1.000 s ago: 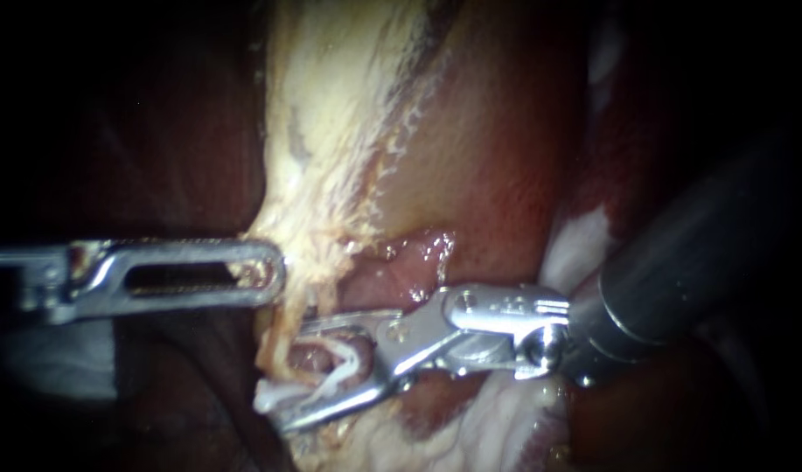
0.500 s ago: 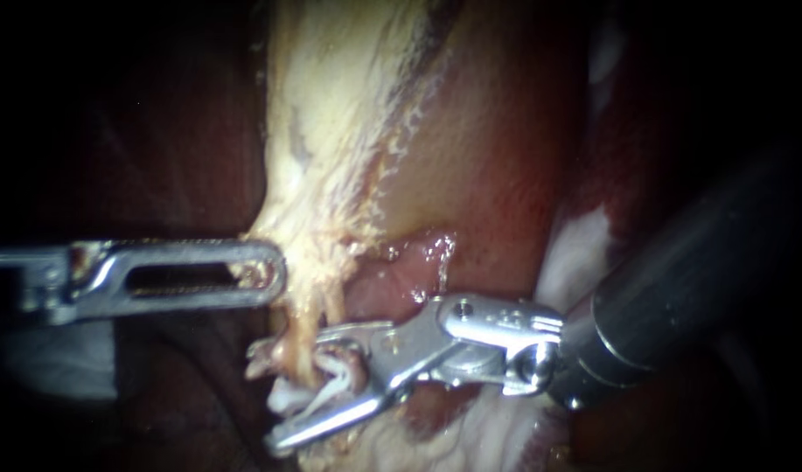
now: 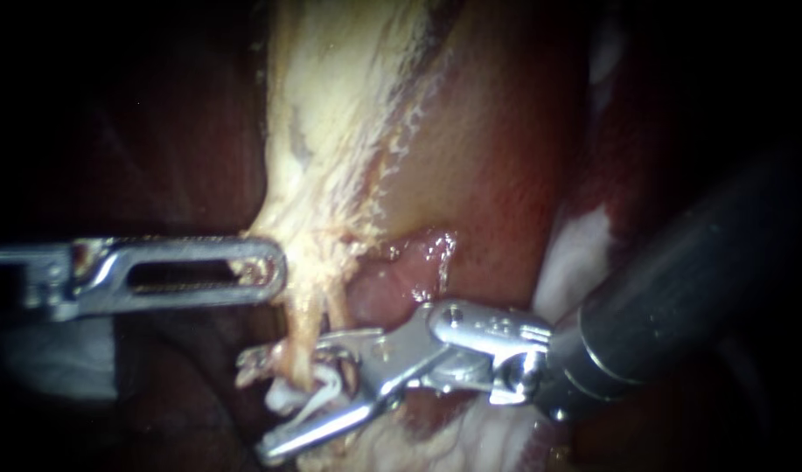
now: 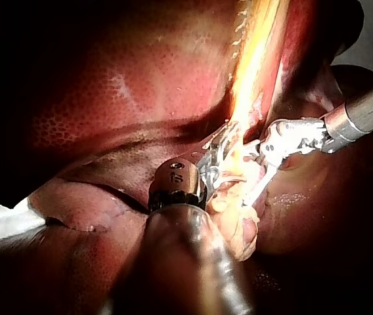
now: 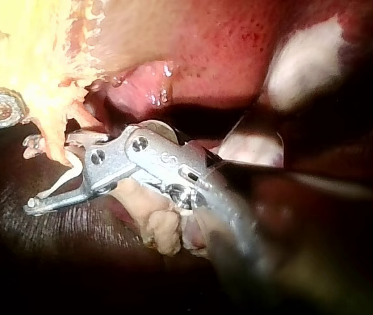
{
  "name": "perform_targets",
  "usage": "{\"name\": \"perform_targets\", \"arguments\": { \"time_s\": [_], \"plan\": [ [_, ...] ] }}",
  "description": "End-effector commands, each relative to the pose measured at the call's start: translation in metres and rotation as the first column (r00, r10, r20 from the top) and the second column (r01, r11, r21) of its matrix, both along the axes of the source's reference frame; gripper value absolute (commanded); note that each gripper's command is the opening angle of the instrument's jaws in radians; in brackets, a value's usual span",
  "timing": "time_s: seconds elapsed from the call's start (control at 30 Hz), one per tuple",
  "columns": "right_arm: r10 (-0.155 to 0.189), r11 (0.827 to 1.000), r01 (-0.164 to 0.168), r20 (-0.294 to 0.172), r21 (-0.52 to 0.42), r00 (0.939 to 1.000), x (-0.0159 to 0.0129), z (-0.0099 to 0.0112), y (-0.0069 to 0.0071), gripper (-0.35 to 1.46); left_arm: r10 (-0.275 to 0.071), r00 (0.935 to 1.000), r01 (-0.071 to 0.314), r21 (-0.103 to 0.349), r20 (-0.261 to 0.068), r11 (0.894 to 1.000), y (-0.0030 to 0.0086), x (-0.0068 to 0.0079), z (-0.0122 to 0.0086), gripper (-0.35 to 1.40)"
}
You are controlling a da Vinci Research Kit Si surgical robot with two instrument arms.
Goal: Clipping third clip left tube
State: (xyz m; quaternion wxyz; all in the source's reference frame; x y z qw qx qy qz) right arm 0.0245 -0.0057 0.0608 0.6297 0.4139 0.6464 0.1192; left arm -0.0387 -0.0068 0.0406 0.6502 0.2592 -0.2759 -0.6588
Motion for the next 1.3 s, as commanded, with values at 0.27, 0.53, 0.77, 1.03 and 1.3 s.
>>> {"name": "perform_targets", "arguments": {
  "time_s": [0.27,0.53,0.77,1.03,1.3],
  "plan": [
    [0.040,0.999,-0.041,0.032,0.024,0.9987,-0.0004,-0.0012,0.0024,0.55,-0.001,1.0000,0.001,-0.001,0.000,1.000,-0.0001,-0.0002,0.0001,-0.35],
    [0.052,0.996,-0.056,0.057,0.067,0.9970,-0.0007,-0.0015,0.0031,0.51,-0.001,1.0000,0.001,-0.001,0.000,1.000,-0.0001,-0.0002,0.0001,-0.35],
    [0.055,0.993,-0.063,0.079,0.104,0.9954,-0.0011,-0.0015,0.0030,0.06,-0.001,1.0000,0.001,-0.001,0.001,1.000,-0.0001,-0.0002,0.0001,-0.35],
    [0.090,0.985,-0.114,0.174,0.131,0.9806,-0.0031,-0.0005,0.0034,-0.35,0.000,1.0000,0.000,-0.001,0.001,1.000,0.0000,-0.0002,0.0002,-0.35],
    [0.080,0.986,-0.103,0.166,0.133,0.9828,-0.0031,-0.0005,0.0033,-0.35,0.000,1.0000,0.000,-0.001,0.001,1.000,0.0000,-0.0002,0.0002,-0.35]
  ]
}}
